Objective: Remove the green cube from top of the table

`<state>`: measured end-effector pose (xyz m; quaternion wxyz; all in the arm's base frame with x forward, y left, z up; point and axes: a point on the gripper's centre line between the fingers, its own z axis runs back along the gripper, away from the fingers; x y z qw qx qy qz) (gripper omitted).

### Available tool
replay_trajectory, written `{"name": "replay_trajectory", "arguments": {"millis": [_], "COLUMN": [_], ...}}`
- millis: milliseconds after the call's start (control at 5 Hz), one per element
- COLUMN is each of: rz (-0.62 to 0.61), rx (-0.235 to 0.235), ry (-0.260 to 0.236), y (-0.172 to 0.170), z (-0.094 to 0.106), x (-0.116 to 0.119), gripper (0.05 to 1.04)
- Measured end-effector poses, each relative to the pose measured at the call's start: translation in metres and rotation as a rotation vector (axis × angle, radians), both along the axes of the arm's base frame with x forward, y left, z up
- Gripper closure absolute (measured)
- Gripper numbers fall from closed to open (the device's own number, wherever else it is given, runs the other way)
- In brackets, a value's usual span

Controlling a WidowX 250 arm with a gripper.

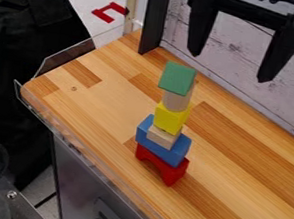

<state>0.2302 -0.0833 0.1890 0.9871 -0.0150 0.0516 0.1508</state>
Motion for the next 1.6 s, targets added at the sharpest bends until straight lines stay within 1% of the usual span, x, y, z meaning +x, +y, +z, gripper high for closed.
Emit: {"name": "replay_trajectory", "arguments": {"millis": [400,600,800,1000,1200,1400,1600], "rz": [-0.002,0.03,0.06,0.064,0.047,0.031,0.014], "rx": [0.016,0.018,0.017,0.017,-0.005,-0.05,-0.095], "ry": [0.064,0.061,0.046,0.043,0.048,0.048,0.067], "y": [0.004,0.016,0.028,0.037,0.042,0.052,0.057], "z": [-0.015,-0.015,-0.011,-0.009,-0.013,-0.023,-0.036], "x": [0.002,0.006,0.007,0.007,0.007,0.01,0.012], "gripper": [0.083,0.083,0.083,0.083,0.083,0.083,0.083]}}
